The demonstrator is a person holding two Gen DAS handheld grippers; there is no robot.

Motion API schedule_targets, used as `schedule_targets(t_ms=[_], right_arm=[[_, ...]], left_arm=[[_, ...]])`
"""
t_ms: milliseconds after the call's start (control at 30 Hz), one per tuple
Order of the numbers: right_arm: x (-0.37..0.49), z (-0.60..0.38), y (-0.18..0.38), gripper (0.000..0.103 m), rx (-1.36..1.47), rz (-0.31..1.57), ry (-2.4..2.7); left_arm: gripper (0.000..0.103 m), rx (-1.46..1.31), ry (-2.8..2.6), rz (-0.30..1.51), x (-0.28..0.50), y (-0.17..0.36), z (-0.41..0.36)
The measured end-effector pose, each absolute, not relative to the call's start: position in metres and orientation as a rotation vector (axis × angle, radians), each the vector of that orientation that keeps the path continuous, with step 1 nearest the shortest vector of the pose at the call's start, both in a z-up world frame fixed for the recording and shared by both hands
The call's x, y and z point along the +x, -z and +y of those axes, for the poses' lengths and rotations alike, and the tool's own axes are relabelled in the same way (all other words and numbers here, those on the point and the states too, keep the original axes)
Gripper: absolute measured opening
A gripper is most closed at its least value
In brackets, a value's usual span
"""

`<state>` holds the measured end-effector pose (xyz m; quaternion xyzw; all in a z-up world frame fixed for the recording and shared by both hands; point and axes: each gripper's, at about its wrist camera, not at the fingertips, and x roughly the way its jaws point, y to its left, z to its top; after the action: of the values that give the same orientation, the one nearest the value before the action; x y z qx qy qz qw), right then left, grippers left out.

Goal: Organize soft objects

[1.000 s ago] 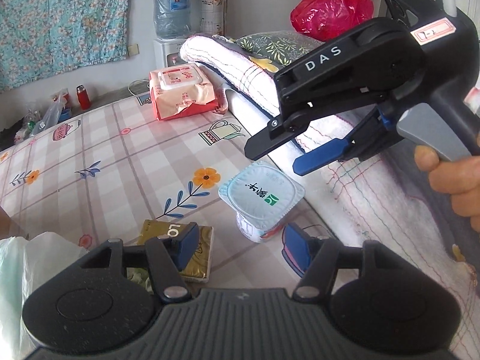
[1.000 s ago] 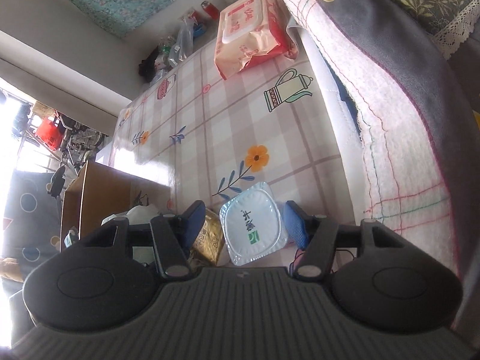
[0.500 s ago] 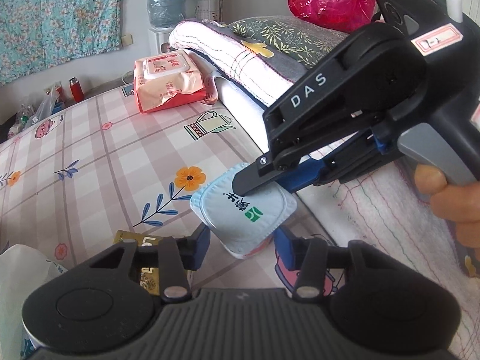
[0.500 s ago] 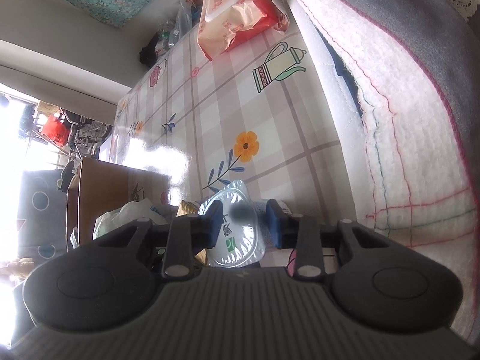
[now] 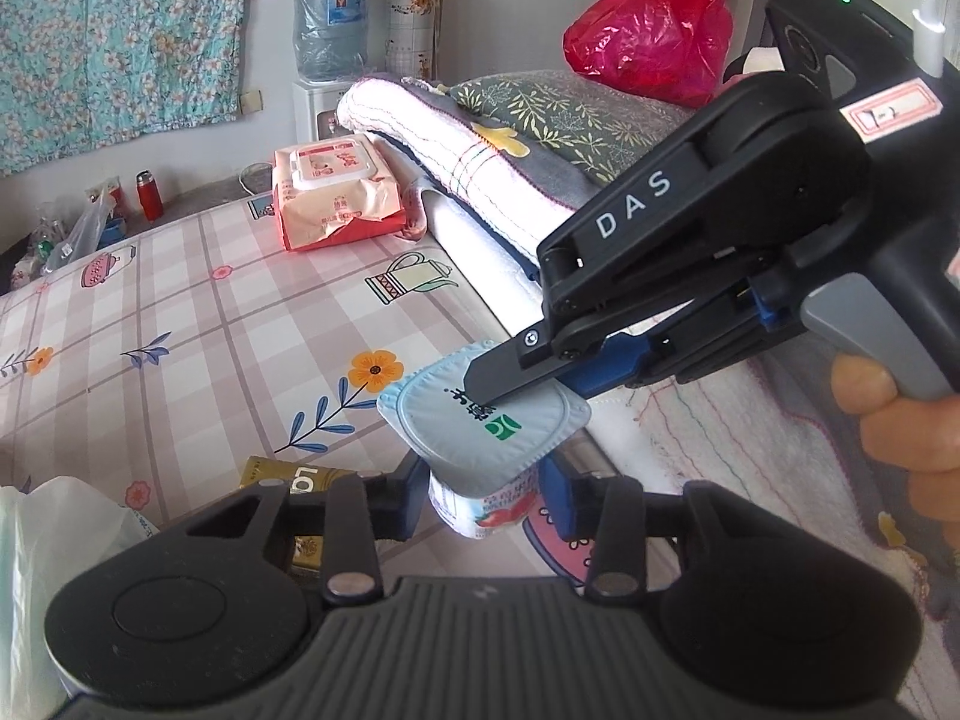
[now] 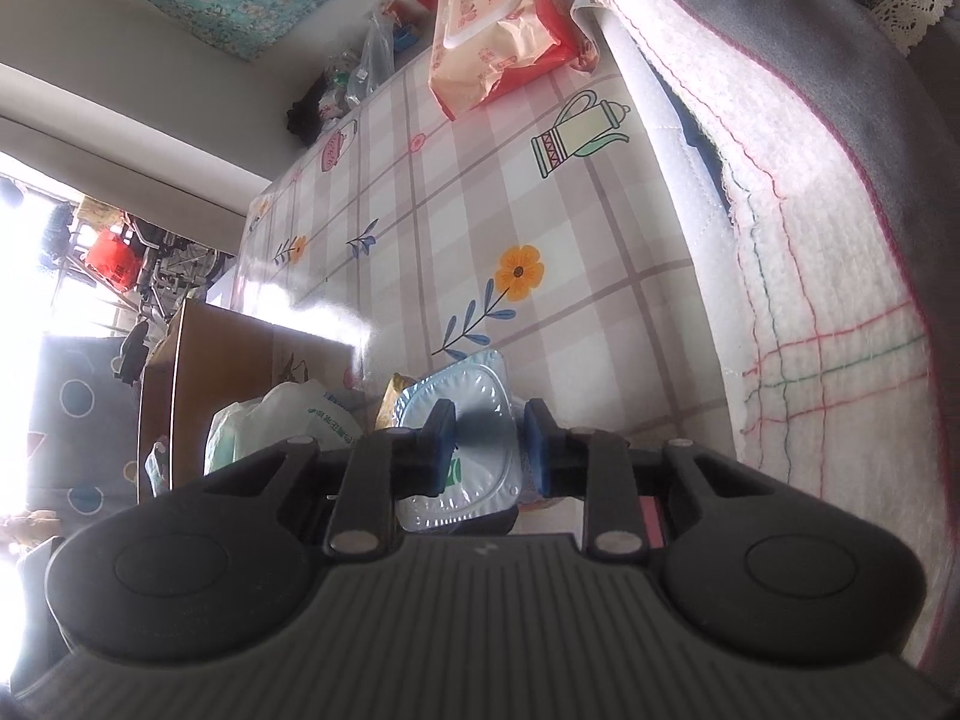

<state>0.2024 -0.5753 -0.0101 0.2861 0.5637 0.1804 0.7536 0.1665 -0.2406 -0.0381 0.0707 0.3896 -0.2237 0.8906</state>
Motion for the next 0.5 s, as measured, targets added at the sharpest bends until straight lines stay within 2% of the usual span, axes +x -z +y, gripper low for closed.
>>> schedule_targets(t_ms=[300,500], right_arm=[[0.171,-0.534,-0.069,0.024,0.543,1.126,-0.470],[0.157,-0.456,-0.119,0.024,0.453,1.068,-0.620]], left_arm=[[0.041,0.086,0.406,0.659,0.123,-0.021,-0.188],[0.041,0.031,0.267,0.583,0.089,-0.050,-0.117]])
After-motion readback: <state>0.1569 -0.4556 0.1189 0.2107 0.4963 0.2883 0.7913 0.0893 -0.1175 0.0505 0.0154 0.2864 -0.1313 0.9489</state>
